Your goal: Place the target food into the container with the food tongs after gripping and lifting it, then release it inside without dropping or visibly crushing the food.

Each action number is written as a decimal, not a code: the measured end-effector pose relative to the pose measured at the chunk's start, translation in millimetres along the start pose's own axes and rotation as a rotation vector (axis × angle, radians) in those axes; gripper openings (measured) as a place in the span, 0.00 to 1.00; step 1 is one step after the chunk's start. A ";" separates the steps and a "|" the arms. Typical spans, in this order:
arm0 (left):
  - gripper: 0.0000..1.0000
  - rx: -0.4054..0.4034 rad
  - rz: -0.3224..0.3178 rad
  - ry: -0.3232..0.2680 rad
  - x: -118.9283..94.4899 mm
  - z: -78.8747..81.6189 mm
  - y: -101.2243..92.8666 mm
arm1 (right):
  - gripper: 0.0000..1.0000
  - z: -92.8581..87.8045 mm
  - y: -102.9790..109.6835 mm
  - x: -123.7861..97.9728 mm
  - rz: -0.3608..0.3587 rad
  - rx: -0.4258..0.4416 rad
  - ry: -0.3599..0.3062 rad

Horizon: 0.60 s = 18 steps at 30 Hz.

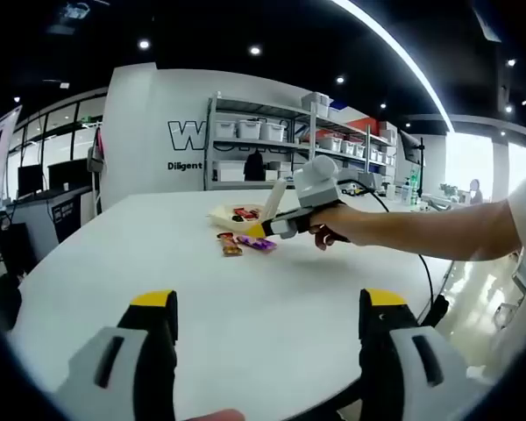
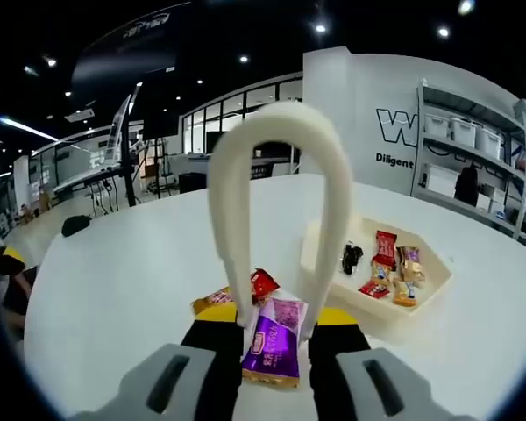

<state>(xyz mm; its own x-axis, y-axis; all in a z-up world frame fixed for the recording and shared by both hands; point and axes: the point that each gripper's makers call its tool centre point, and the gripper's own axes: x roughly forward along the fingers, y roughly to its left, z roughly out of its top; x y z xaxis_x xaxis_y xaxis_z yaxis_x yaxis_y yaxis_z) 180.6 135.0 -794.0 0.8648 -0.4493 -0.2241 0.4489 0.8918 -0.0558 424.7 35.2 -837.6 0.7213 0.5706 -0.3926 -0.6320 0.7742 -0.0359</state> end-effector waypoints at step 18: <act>0.83 -0.002 0.002 0.002 0.3 -1.0 1.3 | 0.21 -12.0 2.6 8.6 -0.009 -0.047 0.047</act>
<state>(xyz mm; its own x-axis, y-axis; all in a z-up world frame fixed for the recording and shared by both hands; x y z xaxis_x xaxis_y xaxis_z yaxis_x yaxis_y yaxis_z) 181.2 136.1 -795.1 0.8654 -0.4473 -0.2260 0.4466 0.8929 -0.0574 425.9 38.9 -852.1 0.7132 0.5494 -0.4352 -0.6391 0.7648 -0.0819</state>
